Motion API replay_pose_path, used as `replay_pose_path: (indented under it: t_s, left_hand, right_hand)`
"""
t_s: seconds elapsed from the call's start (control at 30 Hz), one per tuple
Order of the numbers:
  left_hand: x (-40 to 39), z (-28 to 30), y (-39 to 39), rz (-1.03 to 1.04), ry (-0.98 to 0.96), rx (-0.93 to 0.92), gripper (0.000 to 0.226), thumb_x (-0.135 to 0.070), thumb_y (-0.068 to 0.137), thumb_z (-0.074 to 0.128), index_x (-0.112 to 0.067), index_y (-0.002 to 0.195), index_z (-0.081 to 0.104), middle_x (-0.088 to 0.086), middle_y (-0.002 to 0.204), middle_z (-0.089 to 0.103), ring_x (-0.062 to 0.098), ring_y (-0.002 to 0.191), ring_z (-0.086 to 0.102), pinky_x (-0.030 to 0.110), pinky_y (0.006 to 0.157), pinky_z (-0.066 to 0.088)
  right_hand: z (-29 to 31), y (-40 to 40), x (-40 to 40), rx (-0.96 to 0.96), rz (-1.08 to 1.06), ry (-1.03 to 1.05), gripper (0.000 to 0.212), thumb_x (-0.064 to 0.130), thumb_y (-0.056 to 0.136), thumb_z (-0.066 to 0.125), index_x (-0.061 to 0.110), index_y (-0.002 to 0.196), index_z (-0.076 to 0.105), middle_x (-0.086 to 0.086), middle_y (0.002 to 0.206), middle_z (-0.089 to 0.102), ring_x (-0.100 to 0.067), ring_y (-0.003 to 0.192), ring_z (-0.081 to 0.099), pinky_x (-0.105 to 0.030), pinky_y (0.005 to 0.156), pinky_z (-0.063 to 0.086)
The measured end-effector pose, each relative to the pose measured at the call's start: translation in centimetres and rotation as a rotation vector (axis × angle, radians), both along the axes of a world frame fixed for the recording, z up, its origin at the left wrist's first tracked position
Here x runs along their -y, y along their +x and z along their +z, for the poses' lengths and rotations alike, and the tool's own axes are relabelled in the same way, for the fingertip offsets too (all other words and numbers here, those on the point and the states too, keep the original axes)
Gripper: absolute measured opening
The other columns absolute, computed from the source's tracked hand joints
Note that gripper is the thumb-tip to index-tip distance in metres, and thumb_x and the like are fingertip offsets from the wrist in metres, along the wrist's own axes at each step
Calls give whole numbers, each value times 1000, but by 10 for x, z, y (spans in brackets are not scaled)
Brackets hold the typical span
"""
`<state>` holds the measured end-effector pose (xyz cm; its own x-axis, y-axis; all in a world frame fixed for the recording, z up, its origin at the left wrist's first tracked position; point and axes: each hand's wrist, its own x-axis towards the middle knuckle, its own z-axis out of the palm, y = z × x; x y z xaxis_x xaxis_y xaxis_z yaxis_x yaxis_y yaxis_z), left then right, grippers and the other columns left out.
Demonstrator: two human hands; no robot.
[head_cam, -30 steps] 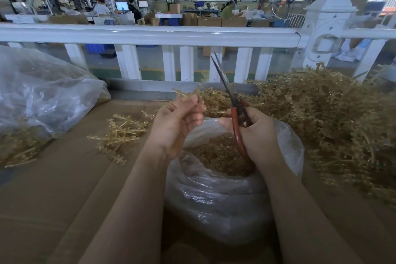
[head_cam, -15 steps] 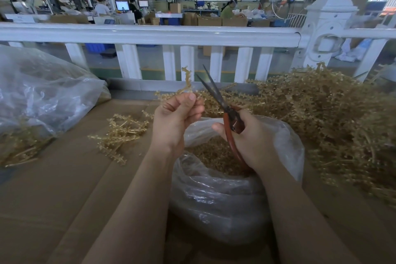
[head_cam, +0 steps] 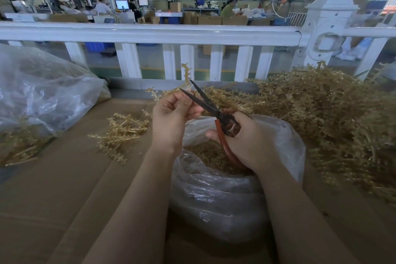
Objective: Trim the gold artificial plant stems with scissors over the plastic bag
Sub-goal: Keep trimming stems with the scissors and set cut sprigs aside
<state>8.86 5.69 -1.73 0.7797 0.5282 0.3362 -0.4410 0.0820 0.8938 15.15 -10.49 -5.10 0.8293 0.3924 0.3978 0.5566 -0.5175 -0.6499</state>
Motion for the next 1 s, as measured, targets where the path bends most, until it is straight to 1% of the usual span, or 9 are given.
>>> replay_pose_path:
  t_s: [0.1,0.2,0.33,0.47,0.6,0.7,0.83,0.93,1.0]
  left_hand:
    - [-1,-1,1,-1,-40,2,16,-6,99,56,-8,89,69,5,82,75,13,70,70,23,67,56]
    - [-2,-1,1,-20,-75,10,15,-6,99,56,-7,92,69,4,81,76,12,71,71,22,67,56]
    - [0,-1,0,-24,-94,18,20,-5,98,56,-12,86,72,2,80,76,11,70,72,21,65,56]
    - [0,0,-1,-34,-145,14,22,-5,97,58,-14,83,73,3,81,77,12,70,72,21,63,56]
    - [1,1,-1,-63,-184,15,24,-7,96,59,-16,82,75,4,84,77,14,72,73,21,63,56]
    - [0,0,-1,-75,-192,12,23,-8,96,59,-17,83,76,4,85,77,14,73,73,21,63,56]
    - [-1,-1,0,-73,-194,1,23,-7,98,56,-15,87,75,5,85,77,14,72,73,21,63,56]
    - [-2,-1,-1,-75,-186,-3,22,-5,98,54,-11,91,74,7,86,77,15,73,73,21,65,57]
    - [-2,-1,-1,-79,-186,-2,21,-5,98,54,-9,91,73,6,85,77,14,73,72,21,64,57]
  right_hand:
    - [4,-3,0,42,-39,-26,64,84,67,61,28,99,63,14,92,67,-7,90,63,-38,82,57]
    - [6,-6,0,52,-50,-40,63,82,68,63,27,100,63,14,91,67,-8,89,63,-37,81,57]
    - [9,-8,1,105,-68,-83,62,84,68,59,28,95,62,17,83,62,-4,83,60,-28,72,53]
    - [11,-10,1,179,-96,-98,64,83,69,57,25,94,62,17,80,60,-3,78,57,-24,67,50]
    - [10,-11,1,200,-107,-85,66,84,69,54,23,93,62,14,80,61,-5,77,58,-29,68,54]
    - [10,-11,0,194,-104,-86,66,85,69,53,24,93,62,14,81,62,-4,77,57,-28,69,54]
    - [10,-11,0,199,-93,-69,68,88,66,48,24,87,61,16,73,58,-3,72,56,-29,66,53]
    - [8,-9,1,226,-112,-88,67,88,68,51,23,84,62,12,71,61,-5,70,58,-31,66,55]
    - [7,-8,1,233,-118,-78,65,87,69,53,24,85,64,13,73,63,-6,72,59,-30,67,55]
